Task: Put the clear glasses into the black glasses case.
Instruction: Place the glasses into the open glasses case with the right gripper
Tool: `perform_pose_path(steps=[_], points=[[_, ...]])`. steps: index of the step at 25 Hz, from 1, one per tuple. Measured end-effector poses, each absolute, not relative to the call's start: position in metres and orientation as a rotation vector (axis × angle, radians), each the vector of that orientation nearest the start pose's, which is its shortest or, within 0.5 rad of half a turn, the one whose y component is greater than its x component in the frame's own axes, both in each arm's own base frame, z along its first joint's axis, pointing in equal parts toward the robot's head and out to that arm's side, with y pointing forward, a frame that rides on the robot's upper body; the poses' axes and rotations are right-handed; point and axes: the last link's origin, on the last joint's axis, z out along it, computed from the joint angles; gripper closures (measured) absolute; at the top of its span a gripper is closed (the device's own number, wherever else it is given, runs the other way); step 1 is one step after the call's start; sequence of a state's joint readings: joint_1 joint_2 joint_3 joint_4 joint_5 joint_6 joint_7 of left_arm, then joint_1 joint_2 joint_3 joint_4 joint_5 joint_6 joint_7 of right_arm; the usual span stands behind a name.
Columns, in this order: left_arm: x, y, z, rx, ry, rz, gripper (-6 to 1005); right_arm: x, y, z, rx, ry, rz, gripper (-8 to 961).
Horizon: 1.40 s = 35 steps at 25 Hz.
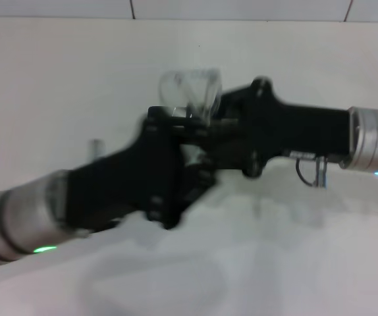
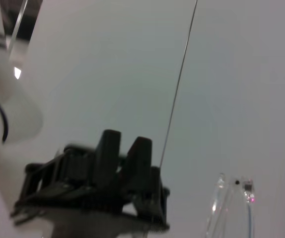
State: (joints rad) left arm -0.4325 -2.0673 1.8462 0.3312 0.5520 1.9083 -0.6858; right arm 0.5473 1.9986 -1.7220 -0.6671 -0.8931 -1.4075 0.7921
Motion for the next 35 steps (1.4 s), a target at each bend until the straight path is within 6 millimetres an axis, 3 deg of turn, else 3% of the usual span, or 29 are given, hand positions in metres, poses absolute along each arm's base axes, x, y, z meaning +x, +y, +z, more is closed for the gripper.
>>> perform_pose_path(steps=[2, 3, 4, 7, 10, 13, 15, 21, 26, 35], points=[[-0.210, 0.241, -0.023, -2.400, -0.044, -1.700, 880, 0.143, 0.317, -0.049, -2.806, -0.335, 1.021, 838], [-0.220, 0.242, -0.017, -2.383, -0.081, -1.659, 880, 0.137, 0.313, -0.053, -2.899, -0.363, 0.831, 837], [-0.232, 0.243, -0.010, -2.365, -0.122, -1.615, 880, 0.137, 0.313, -0.053, -2.899, -0.363, 0.831, 837], [-0.258, 0.243, 0.005, -2.333, -0.218, -1.517, 880, 0.125, 0.301, -0.054, -2.970, -0.440, 0.453, 836], [-0.271, 0.238, 0.013, -2.305, -0.248, -1.476, 879, 0.111, 0.294, -0.049, -2.953, -0.443, 0.149, 835], [-0.278, 0.233, 0.017, -2.268, -0.255, -1.460, 879, 0.103, 0.292, -0.047, -2.930, -0.425, 0.002, 834], [-0.280, 0.230, 0.018, -2.250, -0.256, -1.455, 879, 0.088, 0.294, -0.051, -2.859, -0.418, -0.186, 833], [-0.279, 0.227, 0.016, -2.231, -0.248, -1.468, 878, 0.067, 0.308, -0.059, -2.753, -0.387, -0.406, 831], [-0.277, 0.226, 0.016, -2.191, -0.236, -1.485, 878, 0.062, 0.321, -0.077, -2.686, -0.433, -0.559, 830], [-0.278, 0.221, 0.018, -2.169, -0.213, -1.496, 877, 0.061, 0.338, -0.096, -2.610, -0.517, -0.540, 827]])
